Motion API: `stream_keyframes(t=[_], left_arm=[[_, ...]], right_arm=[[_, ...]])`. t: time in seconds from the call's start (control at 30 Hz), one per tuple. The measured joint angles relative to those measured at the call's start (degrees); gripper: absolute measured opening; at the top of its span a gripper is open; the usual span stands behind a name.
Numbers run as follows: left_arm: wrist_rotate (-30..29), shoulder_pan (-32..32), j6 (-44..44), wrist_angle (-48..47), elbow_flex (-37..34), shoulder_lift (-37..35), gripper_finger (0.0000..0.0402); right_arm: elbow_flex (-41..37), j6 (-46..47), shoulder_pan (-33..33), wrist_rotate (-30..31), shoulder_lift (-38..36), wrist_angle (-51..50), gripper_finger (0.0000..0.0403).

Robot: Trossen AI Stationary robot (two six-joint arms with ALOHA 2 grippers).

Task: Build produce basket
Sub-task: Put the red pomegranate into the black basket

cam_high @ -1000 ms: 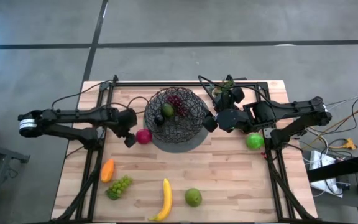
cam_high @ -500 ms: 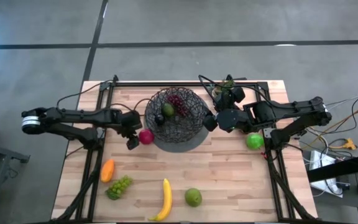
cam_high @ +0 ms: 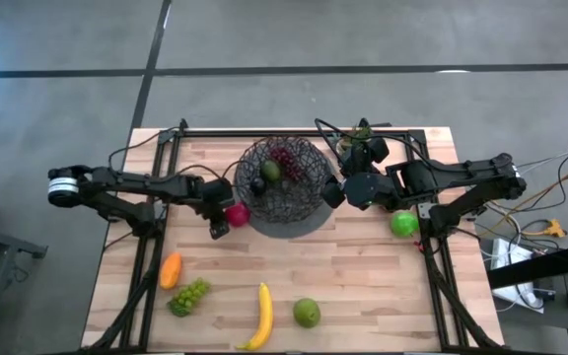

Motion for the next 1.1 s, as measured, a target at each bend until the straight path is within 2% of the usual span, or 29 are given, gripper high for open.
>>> stream_keyframes(t=[0.3, 0.57, 0.87, 0.97, 1.1], left_arm=[[3.7, -0.5, -4.5, -0.1, 0.9, -4.3, 0.0011], [4.1, -1.8, -9.2, -6.7, 5.6, -11.7, 0.0003], [7.2, -3.1, -14.5, -18.6, 16.9, -14.7, 0.0001], [6.9, -3.1, -17.5, -18.2, 22.9, -12.2, 0.0001], [6.0, -3.1, -17.8, -18.3, 32.5, -2.7, 0.0000]], right_arm=[[0.0, 0.0, 0.0, 0.0, 0.0, 0.0, 0.0329], [0.0, -0.8, 0.0, 0.0, 0.0, -0.1, 0.0329], [0.0, -0.8, 0.0, -0.4, 0.0, -0.7, 0.0329], [0.0, -1.0, 0.0, -0.4, -0.4, -2.1, 0.0329], [0.3, -1.0, 0.0, 0.0, -1.8, -5.1, 0.0329]])
